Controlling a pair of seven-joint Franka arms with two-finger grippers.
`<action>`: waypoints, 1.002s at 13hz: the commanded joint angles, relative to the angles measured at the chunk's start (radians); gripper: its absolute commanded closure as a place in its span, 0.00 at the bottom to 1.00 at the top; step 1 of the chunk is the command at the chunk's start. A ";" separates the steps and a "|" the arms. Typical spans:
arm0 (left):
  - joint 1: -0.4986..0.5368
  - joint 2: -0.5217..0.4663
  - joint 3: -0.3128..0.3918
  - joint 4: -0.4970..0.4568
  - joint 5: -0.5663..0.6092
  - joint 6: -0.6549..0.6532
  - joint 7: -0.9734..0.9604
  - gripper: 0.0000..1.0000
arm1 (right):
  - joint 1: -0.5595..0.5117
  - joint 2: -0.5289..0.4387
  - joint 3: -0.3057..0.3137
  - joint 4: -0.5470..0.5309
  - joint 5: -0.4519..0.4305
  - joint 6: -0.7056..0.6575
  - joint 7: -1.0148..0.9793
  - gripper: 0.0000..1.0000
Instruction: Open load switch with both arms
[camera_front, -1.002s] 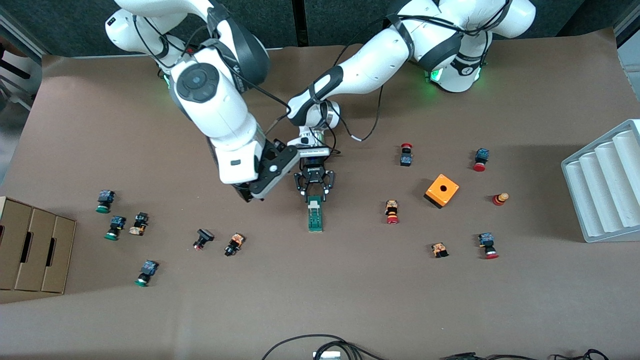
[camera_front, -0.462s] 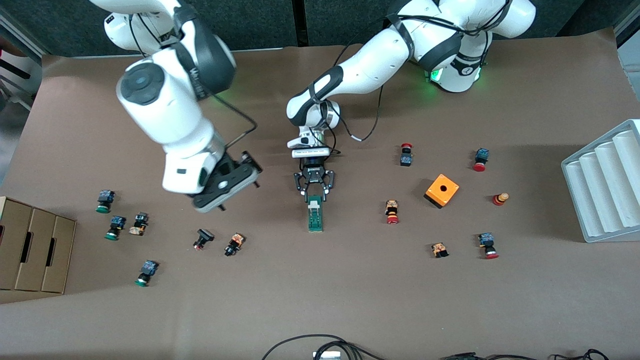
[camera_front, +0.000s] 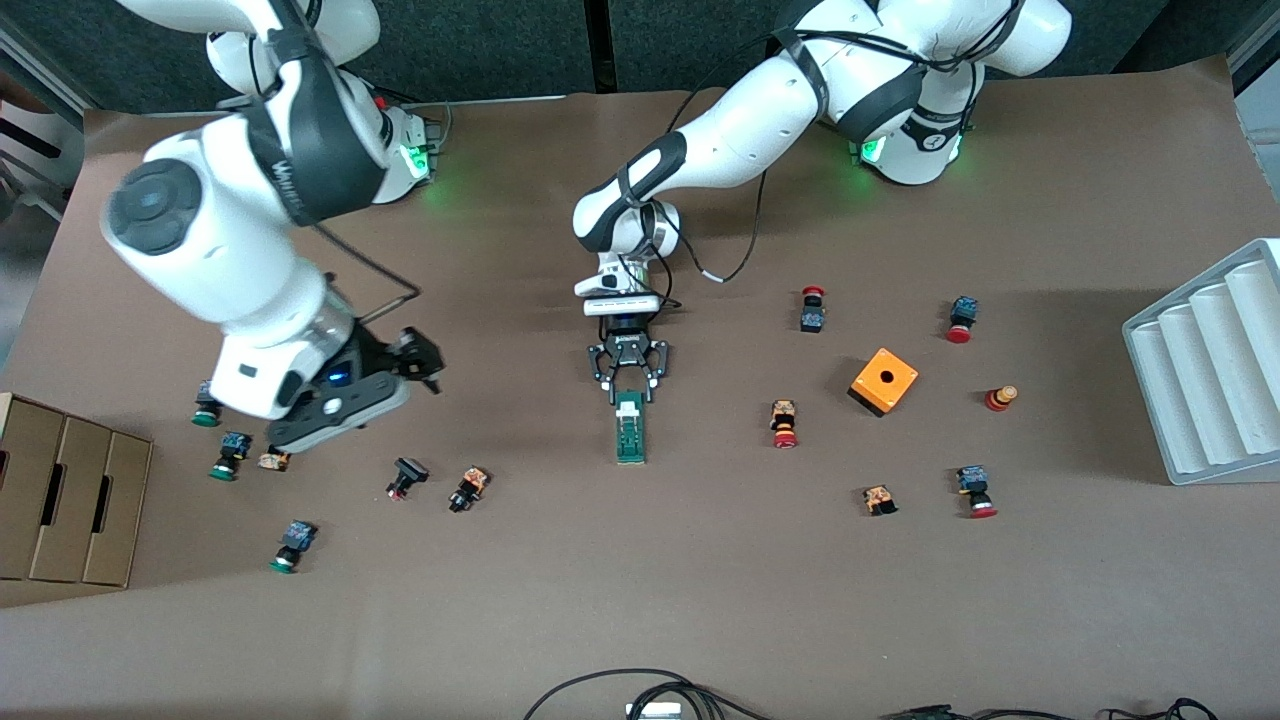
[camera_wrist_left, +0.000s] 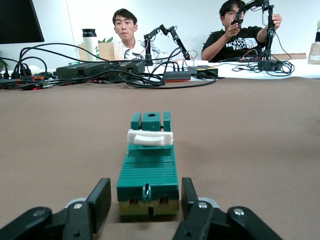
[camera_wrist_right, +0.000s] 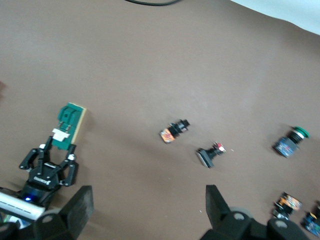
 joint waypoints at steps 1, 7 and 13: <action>-0.004 0.032 0.008 0.009 -0.016 0.023 0.003 0.33 | -0.041 -0.021 0.007 -0.012 -0.030 -0.040 0.027 0.00; -0.003 0.009 0.003 0.020 -0.068 0.027 0.101 0.30 | -0.159 -0.024 -0.004 -0.010 -0.032 -0.072 0.030 0.00; -0.003 -0.054 -0.001 0.044 -0.195 0.081 0.194 0.28 | -0.171 -0.027 -0.079 0.007 -0.116 -0.126 0.023 0.00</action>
